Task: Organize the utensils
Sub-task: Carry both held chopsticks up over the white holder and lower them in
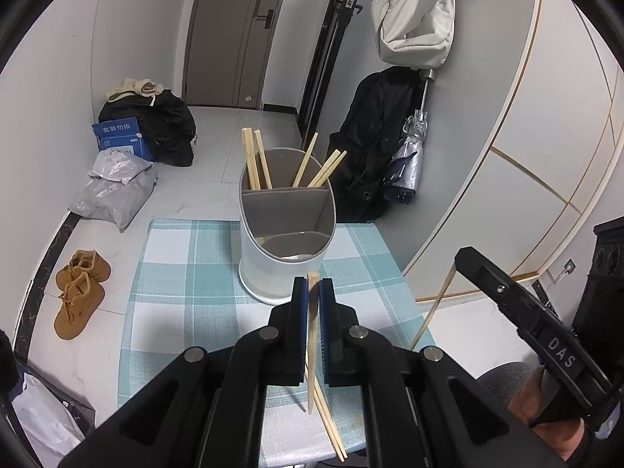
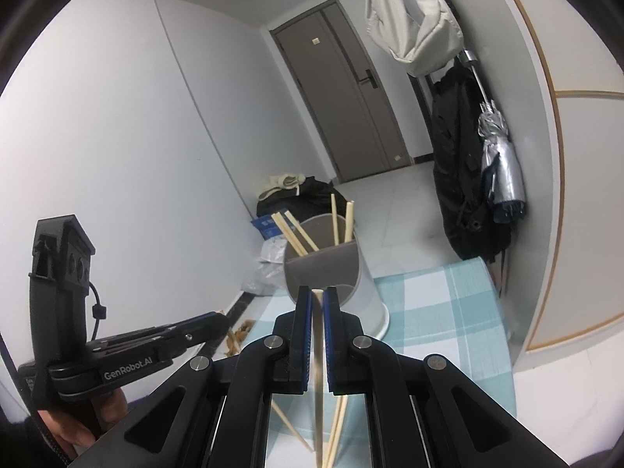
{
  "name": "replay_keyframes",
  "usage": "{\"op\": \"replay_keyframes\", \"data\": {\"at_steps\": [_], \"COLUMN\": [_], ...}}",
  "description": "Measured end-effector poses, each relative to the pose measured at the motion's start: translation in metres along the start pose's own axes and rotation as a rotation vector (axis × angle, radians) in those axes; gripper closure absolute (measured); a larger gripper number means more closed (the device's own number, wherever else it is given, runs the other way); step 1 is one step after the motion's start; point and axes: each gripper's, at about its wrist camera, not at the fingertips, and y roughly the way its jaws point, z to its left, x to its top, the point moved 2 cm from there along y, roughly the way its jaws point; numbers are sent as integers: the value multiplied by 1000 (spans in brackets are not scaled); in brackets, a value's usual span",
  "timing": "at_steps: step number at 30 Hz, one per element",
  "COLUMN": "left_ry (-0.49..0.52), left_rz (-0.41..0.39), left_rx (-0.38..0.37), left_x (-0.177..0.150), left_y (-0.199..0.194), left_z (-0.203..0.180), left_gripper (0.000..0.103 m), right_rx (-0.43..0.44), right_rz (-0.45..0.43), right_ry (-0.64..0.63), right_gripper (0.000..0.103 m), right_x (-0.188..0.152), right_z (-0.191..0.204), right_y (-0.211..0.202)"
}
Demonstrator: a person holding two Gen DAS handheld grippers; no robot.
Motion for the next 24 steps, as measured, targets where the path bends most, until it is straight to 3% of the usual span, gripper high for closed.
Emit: {"op": "replay_keyframes", "data": {"at_steps": [24], "left_ry": [-46], "left_rz": [-14], "left_rx": [-45], "left_x": [51], "left_y": [5], "left_z": [4], "left_gripper": [102], "right_rx": [34], "right_rz": [-25], "right_ry": [-28], "right_gripper": [98], "right_x": [55], "right_z": [2], "right_y": [30]}}
